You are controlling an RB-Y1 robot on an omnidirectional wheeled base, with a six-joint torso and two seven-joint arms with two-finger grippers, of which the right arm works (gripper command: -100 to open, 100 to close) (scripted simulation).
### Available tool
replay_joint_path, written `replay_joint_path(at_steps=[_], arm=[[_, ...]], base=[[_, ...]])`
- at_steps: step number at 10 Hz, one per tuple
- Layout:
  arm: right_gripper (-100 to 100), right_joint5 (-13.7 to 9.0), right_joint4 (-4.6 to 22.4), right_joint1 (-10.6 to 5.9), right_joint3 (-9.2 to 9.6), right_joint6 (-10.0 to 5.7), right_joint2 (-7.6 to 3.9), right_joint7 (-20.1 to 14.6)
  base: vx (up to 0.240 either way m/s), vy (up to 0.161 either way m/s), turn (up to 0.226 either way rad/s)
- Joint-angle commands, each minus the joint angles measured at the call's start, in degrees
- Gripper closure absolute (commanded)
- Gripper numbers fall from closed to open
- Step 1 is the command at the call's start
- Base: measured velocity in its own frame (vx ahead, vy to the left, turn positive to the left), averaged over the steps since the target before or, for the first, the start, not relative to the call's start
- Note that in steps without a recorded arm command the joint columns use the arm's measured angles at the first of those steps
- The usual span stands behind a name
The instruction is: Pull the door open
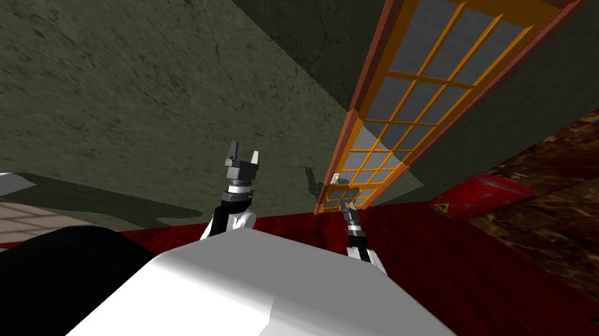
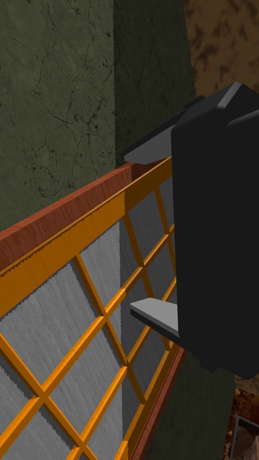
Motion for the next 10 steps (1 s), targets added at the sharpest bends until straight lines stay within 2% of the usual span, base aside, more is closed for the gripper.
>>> replay_joint_path(at_steps=[1,10], arm=[[-100,0.68,1.84,-0.4,-0.06,-0.78,-0.07,1.78],[-100,3.95,13.12,-3.9,-0.7,-4.86,-1.01,10.12]], base=[[0.102,-0.052,0.033],[0.089,-0.05,0.031]])
